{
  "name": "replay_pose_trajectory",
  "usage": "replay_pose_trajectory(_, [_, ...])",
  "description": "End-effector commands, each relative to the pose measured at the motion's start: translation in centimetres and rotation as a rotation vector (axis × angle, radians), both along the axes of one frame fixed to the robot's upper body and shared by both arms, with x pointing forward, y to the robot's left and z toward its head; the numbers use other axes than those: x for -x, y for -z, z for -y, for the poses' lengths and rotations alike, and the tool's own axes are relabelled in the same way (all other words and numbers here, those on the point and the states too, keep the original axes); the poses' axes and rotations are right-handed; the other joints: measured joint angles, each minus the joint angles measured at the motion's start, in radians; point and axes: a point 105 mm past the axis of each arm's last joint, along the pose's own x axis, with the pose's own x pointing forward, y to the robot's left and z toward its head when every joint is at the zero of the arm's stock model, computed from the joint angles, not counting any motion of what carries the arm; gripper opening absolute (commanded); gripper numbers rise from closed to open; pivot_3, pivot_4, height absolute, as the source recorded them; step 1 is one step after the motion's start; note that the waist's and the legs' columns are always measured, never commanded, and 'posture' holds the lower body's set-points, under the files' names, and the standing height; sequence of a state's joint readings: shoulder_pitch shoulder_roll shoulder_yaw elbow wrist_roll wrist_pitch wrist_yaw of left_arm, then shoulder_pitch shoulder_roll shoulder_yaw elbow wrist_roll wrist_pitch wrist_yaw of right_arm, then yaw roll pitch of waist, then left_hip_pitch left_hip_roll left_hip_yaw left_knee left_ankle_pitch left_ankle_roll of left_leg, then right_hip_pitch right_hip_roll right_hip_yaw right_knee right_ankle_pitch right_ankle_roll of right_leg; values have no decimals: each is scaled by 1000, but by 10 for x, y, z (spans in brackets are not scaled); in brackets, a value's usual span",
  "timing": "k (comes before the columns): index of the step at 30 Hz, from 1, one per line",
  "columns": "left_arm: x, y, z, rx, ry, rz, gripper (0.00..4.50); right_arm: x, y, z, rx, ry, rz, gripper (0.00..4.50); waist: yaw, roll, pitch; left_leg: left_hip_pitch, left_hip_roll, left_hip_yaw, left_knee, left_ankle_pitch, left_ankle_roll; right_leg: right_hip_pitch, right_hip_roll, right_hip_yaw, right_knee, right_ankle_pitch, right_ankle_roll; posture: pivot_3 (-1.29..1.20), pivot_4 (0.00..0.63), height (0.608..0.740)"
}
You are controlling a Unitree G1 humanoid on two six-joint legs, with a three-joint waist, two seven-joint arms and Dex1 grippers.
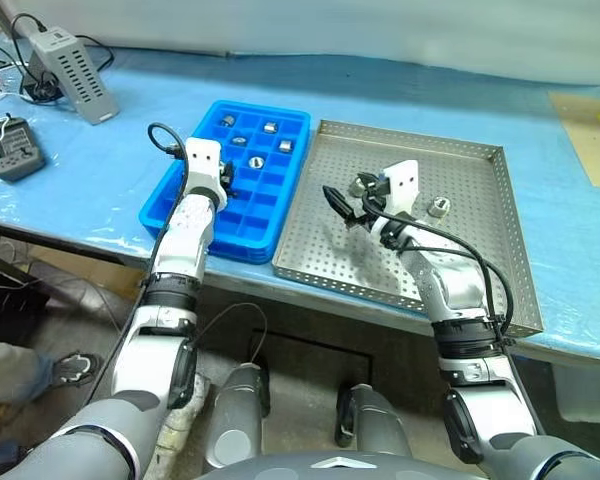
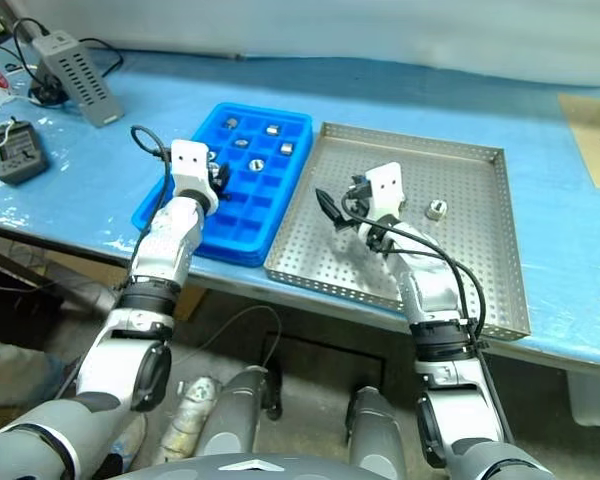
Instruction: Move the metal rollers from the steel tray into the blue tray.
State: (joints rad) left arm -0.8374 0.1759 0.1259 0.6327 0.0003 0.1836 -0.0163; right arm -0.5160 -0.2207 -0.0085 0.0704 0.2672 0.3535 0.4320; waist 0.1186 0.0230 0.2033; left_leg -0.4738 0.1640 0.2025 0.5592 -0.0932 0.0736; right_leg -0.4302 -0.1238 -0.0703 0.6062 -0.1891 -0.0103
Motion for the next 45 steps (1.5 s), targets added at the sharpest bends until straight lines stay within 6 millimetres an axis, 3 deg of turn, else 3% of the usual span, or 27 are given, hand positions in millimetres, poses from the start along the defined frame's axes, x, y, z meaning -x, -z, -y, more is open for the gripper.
replay_pose_trajectory(1, [-11, -24, -3, -11, -13, 73, 1767, 1, -14, -4, -3, -16, 56, 4500, 7, 0, 0, 0, 0, 0, 0, 0, 0, 0, 0, 0, 0, 0, 0, 149, 150, 740])
replay_pose_trajectory(4, [-17, -18, -1, -9, 9, 36, 1767, 2, -13, -3, 0, -12, 57, 4500, 9, 0, 0, 0, 0, 0, 0, 0, 0, -1, 0, 0, 0, 0, 0, 135, 150, 740])
replay_pose_trajectory(11, [-19, -7, 5, 14, 34, 3, 4086, 5, -11, 7, 3, 35, 56, 4500, 8, 0, 0, -1, 0, 0, 0, 0, 0, -1, 0, 0, 0, 0, 0, 92, 150, 740])
replay_pose_trajectory(13, [-18, -17, 14, 62, 86, 46, 4086, 6, -12, 11, 0, 49, 60, 4500, 8, 0, 0, 0, 0, 0, 0, 0, 0, -1, 0, 0, 0, 0, 0, 70, 150, 740])
replay_pose_trajectory(16, [-12, -52, 52, 130, 302, 173, 4086, 7, -19, 19, -41, 88, 69, 4500, 11, -1, 0, -1, 0, 1, 0, 0, 0, 0, -1, 0, 0, 0, 0, 23, 150, 740])
replay_pose_trajectory(19, [-4, -72, 93, 129, 514, 242, 4086, 10, -29, 29, -76, 129, 88, 4500, 10, -1, 0, -1, 0, 2, 2, 0, 0, 0, -1, 0, 0, 0, 0, -46, 150, 740])
replay_pose_trajectory(25, [-1, -77, 145, 57, 706, 189, 4086, 30, -31, 59, -66, 265, 110, 4500, -20, -1, 0, 1, -1, 3, 1, 0, 0, 0, -1, 3, 0, 0, 0, -240, 150, 740])
replay_pose_trajectory(33, [-7, -49, 167, 2, 629, 12, 4086, 61, -20, 83, -38, 430, 101, 4500, -94, -1, 0, 1, -1, 5, 1, -1, 3, -1, 0, 5, -2, -1, 2, -437, 150, 740])
replay_pose_trajectory(37, [-10, -25, 163, -46, 532, -77, 4086, 71, -16, 91, -27, 488, 97, 4500, -124, -1, 0, 1, -1, 5, 2, -2, 4, -1, 1, 5, -2, -1, 2, -478, 150, 740])
replay_pose_trajectory(45, [2, 25, 170, -100, 542, -215, 4086, 79, -19, 98, -24, 538, 108, 4500, -148, -2, 0, 1, -2, 5, 4, -3, 6, 1, 1, 5, -4, -4, 6, -541, 150, 740])
